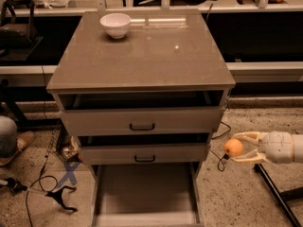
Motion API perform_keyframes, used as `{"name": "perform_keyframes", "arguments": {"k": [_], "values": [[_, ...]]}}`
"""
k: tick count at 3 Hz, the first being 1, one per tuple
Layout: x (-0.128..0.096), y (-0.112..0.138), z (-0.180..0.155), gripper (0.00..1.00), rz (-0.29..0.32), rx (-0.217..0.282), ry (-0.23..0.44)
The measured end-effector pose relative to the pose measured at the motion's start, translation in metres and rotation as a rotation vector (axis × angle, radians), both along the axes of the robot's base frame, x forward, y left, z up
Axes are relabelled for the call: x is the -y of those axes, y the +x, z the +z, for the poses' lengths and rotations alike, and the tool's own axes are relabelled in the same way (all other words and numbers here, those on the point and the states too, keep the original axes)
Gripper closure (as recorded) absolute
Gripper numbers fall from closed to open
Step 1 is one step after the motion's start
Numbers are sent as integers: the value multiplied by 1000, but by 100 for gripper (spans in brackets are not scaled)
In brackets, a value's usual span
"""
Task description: Pick orange from bottom drawer and place on counter
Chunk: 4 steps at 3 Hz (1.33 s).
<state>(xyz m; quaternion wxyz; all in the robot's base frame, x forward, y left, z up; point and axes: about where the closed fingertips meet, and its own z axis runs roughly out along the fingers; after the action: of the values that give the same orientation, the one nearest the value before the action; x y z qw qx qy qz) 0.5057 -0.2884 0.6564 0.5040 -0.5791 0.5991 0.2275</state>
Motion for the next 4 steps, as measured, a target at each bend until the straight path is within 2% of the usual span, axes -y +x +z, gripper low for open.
{"name": "perform_keyframes", "arguments": {"k": [1,2,3,4], "values": [[0,0,0,100,0,0,0],[20,2,38,100,-7,-3,13],[53,7,117,100,-45,12,27],[53,7,117,100,-44,12,27]]}}
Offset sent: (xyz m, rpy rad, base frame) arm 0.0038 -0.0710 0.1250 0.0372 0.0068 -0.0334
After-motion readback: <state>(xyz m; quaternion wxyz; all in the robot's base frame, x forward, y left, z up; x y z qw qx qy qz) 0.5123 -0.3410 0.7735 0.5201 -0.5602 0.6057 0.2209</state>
